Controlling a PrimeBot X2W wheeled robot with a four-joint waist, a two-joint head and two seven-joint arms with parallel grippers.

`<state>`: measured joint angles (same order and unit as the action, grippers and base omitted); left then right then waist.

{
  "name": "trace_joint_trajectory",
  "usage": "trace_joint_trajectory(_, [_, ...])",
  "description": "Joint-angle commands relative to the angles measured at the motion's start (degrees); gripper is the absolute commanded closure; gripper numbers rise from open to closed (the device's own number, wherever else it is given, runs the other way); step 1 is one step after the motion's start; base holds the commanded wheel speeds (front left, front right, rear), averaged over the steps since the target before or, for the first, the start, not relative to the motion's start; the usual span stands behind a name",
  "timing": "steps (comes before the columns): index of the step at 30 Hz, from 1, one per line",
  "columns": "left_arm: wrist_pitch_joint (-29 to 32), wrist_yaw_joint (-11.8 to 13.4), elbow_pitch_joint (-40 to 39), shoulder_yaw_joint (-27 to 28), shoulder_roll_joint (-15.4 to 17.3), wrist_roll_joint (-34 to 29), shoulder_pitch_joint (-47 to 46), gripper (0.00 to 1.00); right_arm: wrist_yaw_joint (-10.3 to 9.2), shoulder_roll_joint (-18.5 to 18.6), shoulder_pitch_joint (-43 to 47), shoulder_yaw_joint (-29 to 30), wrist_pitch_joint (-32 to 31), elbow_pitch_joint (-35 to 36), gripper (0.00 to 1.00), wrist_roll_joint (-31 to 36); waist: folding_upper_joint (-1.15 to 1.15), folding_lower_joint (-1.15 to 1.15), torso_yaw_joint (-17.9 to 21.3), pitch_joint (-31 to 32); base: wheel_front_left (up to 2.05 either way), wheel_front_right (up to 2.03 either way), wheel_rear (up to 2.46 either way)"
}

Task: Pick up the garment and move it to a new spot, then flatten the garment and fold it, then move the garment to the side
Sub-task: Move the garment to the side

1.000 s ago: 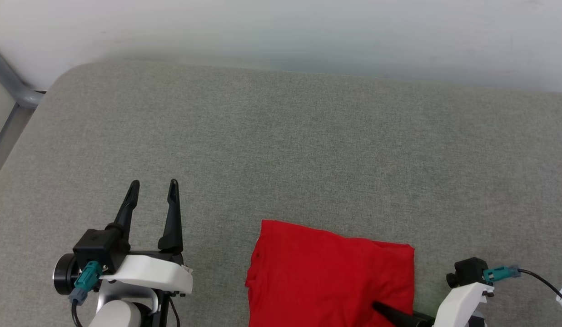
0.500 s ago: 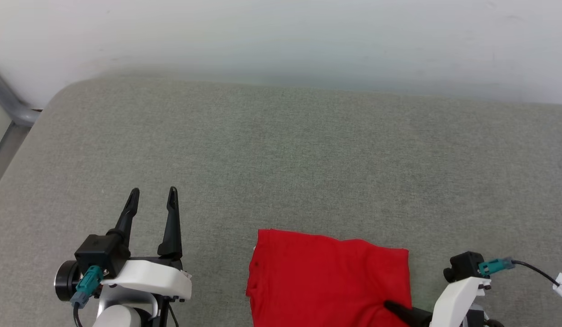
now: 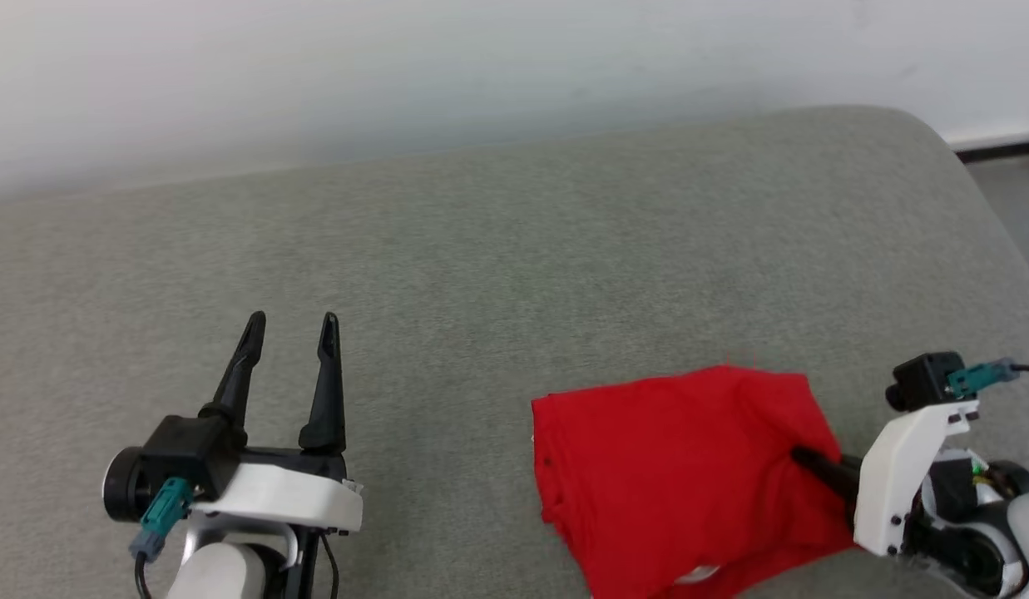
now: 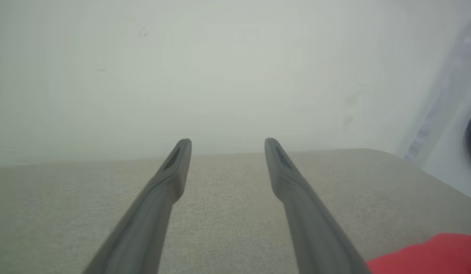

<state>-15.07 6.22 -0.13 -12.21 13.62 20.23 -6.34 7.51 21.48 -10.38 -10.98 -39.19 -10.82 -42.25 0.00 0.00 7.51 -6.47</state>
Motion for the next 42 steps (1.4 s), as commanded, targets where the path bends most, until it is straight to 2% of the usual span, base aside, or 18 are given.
trace_joint_trajectory(1, [-0.1,-0.4,-0.6,0.0,0.3,-0.7,-1.6,0.0,-0.05,1.0,-2.9,0.0,1.2,-0.2,1.0,0.9,0.0,0.0,6.7,-4.6,0.0,0.0,0.0])
trace_joint_trajectory(6, [0.7,-0.7,-2.3,-0.2,1.9,-2.0,-4.9,0.0,-0.06,3.3,-10.3,-1.8,4.4,-1.8,1.0,2.1,0.0,0.0,12.6,-9.6,0.0,0.0,0.0])
trace_joint_trajectory(12, [4.0,-1.6,-6.0,-1.6,4.0,-4.2,-9.9,0.0,-0.05,7.9,-19.4,-3.0,9.9,-5.2,1.0,4.2,0.0,0.0,16.3,-16.6,0.0,0.0,0.0])
trace_joint_trajectory(13, [5.9,-1.9,-8.3,-2.3,5.1,-5.4,-12.2,0.0,-0.06,9.4,-23.5,-2.5,12.0,-7.6,1.0,4.9,0.0,0.0,17.3,-20.0,0.0,0.0,0.0])
trace_joint_trajectory(18, [8.1,-2.2,-11.6,-3.2,6.0,-6.9,-15.4,0.0,-0.06,11.4,-28.2,-0.9,15.0,-10.9,1.0,5.9,0.0,0.0,17.3,-24.5,0.0,0.0,0.0])
trace_joint_trajectory(25, [11.2,-3.0,-16.1,-5.0,6.9,-9.1,-19.9,0.0,-0.06,13.8,-34.0,4.7,20.1,-18.2,1.0,6.6,0.0,0.0,15.7,-30.2,0.0,0.0,0.0])
trace_joint_trajectory(30, [11.8,-3.2,-17.4,-5.8,6.8,-9.6,-21.5,0.0,-0.06,12.6,-36.0,6.5,23.0,-22.7,1.0,7.6,0.0,0.0,14.0,-32.0,0.0,0.0,0.0])
trace_joint_trajectory(31, [11.7,-3.2,-17.3,-6.0,6.7,-9.6,-21.6,0.0,-0.06,12.3,-36.0,6.8,23.8,-23.8,0.96,8.1,0.0,0.0,13.7,-32.1,0.0,0.0,0.0])
trace_joint_trajectory(32, [11.6,-3.1,-17.2,-6.2,6.6,-9.6,-21.7,0.0,-0.06,12.0,-36.1,7.2,24.5,-25.1,0.8,8.4,0.0,0.0,13.5,-32.1,0.0,0.0,0.0])
trace_joint_trajectory(33, [11.5,-3.0,-17.2,-6.2,6.4,-9.5,-21.6,0.0,-0.05,11.4,-36.2,7.4,25.1,-26.1,0.02,8.8,0.0,0.0,13.2,-32.0,0.0,0.0,0.0])
trace_joint_trajectory(34, [11.4,-2.8,-17.1,-6.4,6.3,-9.5,-21.5,0.0,-0.06,11.3,-36.5,7.8,26.1,-27.2,0.0,9.4,0.0,0.0,12.9,-31.8,0.0,0.0,0.0])
trace_joint_trajectory(42, [9.6,-2.1,-15.3,-6.2,5.5,-8.1,-19.5,0.0,-0.06,10.9,-38.6,11.6,32.9,-34.9,0.0,16.0,0.0,0.0,11.4,-28.0,0.0,0.0,0.0])
